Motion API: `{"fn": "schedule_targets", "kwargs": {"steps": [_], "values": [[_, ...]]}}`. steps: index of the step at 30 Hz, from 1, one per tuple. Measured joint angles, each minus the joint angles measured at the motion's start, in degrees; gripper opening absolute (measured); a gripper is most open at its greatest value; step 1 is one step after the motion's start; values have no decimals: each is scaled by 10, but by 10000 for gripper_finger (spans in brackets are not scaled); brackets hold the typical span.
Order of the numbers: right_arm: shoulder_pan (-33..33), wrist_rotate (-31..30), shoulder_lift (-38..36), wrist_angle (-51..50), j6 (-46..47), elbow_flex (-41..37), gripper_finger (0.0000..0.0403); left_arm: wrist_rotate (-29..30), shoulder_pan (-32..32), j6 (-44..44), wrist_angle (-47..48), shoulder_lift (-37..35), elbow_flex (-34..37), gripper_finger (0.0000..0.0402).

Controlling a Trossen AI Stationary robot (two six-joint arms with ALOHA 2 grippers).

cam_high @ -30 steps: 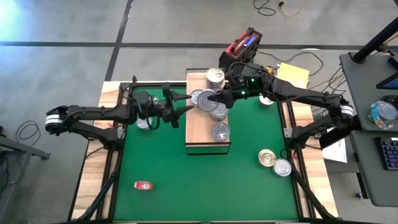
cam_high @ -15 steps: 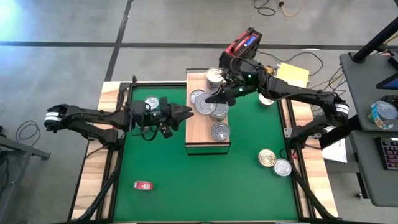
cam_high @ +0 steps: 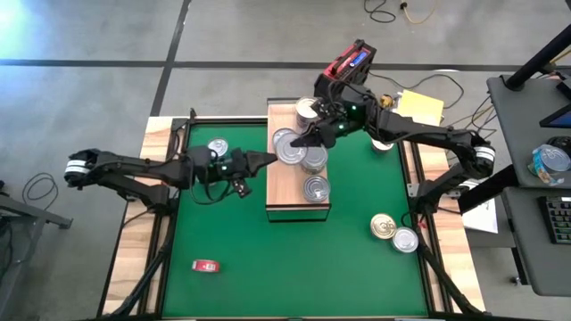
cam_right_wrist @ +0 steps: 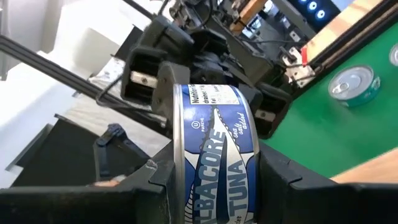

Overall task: Stack canned seafood by type on shelf
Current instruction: Stack the blue tuna can on top of the blue tuna can on the shelf

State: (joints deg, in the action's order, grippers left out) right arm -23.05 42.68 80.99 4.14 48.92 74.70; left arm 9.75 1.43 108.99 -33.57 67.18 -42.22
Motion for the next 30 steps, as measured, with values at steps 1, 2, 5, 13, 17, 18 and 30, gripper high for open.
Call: {"fn": "schedule_targets", "kwargs": {"steps": [1,2,5,13,17,18,30], "values": [[0,-1,1,5,2,0,126,-4,0,0,-1,3,0,187],[0,2,3,7,6,0,126,-10,0,1,-5,6,0,187],[0,9,5,13,11,0,126,-14,0,3,-32,15,0,187],[1,12,11,20,22,0,126,-8,0,51,-65,27,0,187],[1,8,11,27,22,0,126,0,0,41,-77,28,0,187],[1,5,11,30,22,0,126,3,1,38,-84,28,0,187],[1,1,12,46,25,1,126,4,1,25,-107,32,0,213]]}}
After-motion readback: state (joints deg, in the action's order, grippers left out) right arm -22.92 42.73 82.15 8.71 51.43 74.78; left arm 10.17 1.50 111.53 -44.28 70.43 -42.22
